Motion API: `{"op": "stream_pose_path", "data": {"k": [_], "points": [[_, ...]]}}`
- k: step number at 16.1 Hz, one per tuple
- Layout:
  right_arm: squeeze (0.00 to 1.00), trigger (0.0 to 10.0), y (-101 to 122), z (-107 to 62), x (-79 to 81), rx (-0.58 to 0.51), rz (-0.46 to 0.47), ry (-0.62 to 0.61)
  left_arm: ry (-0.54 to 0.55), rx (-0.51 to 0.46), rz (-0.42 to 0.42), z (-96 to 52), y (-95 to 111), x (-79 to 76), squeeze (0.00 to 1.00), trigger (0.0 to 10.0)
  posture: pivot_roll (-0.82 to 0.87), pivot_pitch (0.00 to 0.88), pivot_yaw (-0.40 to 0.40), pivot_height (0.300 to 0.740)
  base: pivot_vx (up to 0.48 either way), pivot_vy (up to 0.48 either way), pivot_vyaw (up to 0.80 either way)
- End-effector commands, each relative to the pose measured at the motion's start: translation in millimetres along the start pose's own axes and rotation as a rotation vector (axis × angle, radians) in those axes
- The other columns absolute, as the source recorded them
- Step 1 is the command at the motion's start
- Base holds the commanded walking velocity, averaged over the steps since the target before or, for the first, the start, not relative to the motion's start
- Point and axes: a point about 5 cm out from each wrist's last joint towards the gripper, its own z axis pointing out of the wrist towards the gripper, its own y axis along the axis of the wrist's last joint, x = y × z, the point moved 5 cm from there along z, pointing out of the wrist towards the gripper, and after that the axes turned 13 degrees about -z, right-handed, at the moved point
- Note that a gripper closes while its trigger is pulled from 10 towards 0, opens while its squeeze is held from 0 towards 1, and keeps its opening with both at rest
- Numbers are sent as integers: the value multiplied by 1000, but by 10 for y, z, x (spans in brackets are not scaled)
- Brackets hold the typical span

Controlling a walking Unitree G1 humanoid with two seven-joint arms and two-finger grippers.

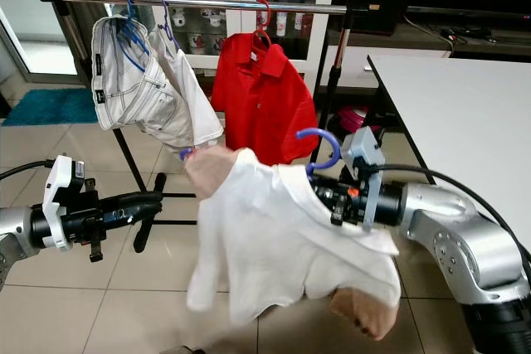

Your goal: Hang hanger

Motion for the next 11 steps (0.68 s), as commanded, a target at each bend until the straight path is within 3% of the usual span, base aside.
{"op": "stream_pose_path", "data": {"k": [1, 2, 3, 4, 5, 6, 8, 11], "points": [[0, 10000, 98, 1, -32, -26, -39, -7, 58, 6, 50, -47, 46, 70, 0, 0, -139, 0, 16, 740, 0, 0, 0], [0, 10000, 103, 4, -29, -28, -40, -4, 76, 10, 62, -56, 41, 94, 0, 0, -139, 0, 16, 740, 0, 0, 0], [0, 10000, 109, 6, -25, -31, -39, 0, 128, 7, 105, -76, 58, 159, 0, 6353, -138, 0, 15, 740, 0, 0, 0], [0, 10000, 113, 8, -24, -34, -39, 3, 185, 0, 152, -97, 84, 222, 0, 6353, -138, 0, 15, 740, 0, 0, 0], [0, 10000, 117, 10, -21, -37, -38, 8, 187, -50, 121, -82, 135, 241, 0, 10000, -137, 0, 14, 740, 0, 0, 0], [0, 10000, 127, 11, -10, -42, -38, 21, 159, -105, 79, -61, 175, 222, 1000, 10000, -137, 0, 14, 740, 0, 0, 0], [0, 10000, 169, 9, 22, -56, -40, 48, 113, -185, 34, -83, 206, 184, 1000, 10000, -142, 0, 11, 740, 0, 0, 0], [0, 10000, 190, 8, 46, -62, -40, 64, 88, -179, 16, -95, 180, 175, 1000, 10000, -143, 0, 9, 740, 0, 0, 0]]}}
